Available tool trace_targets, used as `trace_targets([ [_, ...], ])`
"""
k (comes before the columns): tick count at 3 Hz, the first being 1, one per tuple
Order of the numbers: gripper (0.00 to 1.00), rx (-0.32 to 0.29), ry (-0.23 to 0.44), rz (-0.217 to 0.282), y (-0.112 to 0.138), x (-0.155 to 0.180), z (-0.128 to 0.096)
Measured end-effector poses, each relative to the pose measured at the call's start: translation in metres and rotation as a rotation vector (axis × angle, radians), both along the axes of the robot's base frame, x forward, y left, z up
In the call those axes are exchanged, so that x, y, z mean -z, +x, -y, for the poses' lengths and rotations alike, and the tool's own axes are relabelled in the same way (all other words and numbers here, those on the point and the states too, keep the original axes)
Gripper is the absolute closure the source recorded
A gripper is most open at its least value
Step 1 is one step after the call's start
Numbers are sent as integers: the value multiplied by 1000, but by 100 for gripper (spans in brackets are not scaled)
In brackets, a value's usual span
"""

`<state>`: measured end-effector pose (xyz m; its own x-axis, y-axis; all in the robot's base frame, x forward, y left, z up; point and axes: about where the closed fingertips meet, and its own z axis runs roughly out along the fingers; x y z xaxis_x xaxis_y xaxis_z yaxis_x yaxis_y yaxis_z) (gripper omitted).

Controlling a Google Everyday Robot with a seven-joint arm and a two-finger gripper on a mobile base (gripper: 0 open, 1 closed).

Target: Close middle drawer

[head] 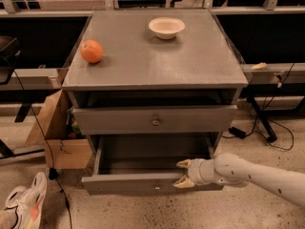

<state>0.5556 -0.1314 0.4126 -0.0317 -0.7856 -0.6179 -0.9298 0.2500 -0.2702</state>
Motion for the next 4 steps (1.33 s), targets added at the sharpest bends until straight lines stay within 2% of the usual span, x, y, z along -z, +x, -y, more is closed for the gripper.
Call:
trace_targets([
  [2, 96, 5, 1, 20, 5, -1, 3],
  [3, 0, 9, 3, 35, 12, -3, 4],
  [4, 0, 12, 7, 49, 19, -4, 7],
])
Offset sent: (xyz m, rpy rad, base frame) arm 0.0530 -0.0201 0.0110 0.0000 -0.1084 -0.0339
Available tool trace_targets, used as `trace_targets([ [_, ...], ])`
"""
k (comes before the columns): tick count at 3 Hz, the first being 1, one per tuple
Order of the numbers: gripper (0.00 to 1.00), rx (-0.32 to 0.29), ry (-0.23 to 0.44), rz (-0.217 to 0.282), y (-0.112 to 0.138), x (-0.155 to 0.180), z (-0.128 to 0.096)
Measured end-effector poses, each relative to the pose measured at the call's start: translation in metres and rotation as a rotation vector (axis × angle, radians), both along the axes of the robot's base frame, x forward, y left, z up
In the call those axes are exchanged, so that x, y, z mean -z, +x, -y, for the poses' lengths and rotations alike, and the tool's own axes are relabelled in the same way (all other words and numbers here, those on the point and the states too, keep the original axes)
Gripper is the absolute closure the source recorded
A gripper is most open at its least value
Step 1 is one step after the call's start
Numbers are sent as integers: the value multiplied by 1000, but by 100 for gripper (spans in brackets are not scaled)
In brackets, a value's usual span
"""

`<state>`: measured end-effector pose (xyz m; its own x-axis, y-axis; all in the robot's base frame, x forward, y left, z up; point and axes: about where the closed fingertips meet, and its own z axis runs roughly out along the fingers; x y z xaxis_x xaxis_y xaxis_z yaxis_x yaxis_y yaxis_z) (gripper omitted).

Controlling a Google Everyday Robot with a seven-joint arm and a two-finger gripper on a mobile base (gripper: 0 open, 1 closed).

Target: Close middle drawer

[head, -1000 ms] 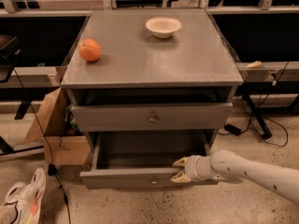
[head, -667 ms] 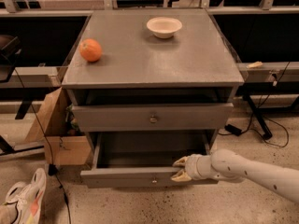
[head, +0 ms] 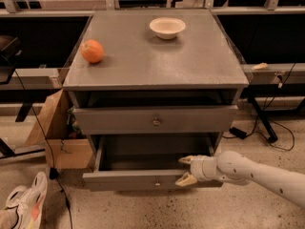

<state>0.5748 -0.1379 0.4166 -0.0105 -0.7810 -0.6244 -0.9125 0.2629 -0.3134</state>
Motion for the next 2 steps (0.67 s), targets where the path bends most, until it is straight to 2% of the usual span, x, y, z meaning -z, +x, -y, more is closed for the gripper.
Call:
trace_targets([
  [1, 0, 4, 7, 26, 18, -2, 3],
  [2, 0, 4, 8, 27, 16, -3, 3],
])
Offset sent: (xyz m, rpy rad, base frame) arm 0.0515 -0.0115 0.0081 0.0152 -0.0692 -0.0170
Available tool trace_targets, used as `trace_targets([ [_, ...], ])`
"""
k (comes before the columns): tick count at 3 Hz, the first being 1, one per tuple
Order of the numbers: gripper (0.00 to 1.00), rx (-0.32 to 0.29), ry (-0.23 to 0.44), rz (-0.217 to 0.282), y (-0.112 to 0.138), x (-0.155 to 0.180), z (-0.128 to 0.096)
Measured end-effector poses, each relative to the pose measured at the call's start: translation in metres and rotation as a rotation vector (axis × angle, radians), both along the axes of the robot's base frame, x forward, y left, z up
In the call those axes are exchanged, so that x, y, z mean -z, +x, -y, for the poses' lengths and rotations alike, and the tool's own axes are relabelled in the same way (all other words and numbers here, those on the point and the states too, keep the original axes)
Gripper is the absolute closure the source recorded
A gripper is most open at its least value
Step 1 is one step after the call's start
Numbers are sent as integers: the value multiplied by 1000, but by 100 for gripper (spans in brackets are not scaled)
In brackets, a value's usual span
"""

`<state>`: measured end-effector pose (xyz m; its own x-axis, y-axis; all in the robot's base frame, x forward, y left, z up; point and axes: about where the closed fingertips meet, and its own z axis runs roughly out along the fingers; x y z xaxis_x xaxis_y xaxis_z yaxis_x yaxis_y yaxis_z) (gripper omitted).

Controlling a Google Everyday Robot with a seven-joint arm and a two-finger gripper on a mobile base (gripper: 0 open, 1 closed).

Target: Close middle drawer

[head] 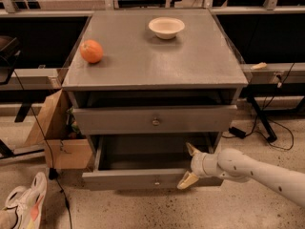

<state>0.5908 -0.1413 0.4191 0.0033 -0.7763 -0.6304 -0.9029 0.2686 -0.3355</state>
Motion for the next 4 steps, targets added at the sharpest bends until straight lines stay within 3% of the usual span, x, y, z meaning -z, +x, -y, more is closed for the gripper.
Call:
trace_targets([
  [1, 0, 2, 1, 5, 4, 0, 1],
  [2, 19, 4, -1, 10, 9, 0, 2],
  [4, 65, 4, -4, 15, 12, -1, 3],
])
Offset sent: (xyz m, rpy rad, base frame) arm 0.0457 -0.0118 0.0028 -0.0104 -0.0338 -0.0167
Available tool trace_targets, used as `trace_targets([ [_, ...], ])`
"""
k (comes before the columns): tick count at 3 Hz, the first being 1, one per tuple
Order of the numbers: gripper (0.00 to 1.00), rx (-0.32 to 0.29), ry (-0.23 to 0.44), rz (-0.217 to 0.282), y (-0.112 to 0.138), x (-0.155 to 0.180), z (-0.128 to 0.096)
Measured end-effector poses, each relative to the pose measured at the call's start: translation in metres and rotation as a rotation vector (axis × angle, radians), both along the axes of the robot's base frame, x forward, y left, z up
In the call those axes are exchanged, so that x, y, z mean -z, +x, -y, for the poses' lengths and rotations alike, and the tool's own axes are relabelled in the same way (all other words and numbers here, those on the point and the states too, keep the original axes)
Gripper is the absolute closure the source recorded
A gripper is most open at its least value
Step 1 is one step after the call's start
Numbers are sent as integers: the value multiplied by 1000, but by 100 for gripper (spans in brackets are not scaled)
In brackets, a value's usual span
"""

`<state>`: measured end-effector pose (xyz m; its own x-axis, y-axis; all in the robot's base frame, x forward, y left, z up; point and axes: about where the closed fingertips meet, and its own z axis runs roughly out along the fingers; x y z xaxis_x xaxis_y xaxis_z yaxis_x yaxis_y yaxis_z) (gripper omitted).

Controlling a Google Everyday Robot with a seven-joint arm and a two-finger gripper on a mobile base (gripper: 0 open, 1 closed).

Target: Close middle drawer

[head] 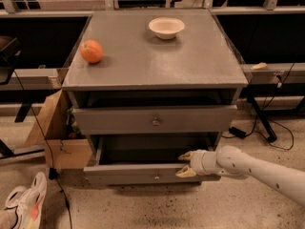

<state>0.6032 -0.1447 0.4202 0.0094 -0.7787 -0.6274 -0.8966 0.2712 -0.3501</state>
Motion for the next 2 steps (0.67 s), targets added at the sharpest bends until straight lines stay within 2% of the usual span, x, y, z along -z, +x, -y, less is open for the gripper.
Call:
trace_targets([
  [1, 89, -1, -1, 2, 1, 0, 0],
  [2, 100, -3, -1, 5, 5, 0, -1],
])
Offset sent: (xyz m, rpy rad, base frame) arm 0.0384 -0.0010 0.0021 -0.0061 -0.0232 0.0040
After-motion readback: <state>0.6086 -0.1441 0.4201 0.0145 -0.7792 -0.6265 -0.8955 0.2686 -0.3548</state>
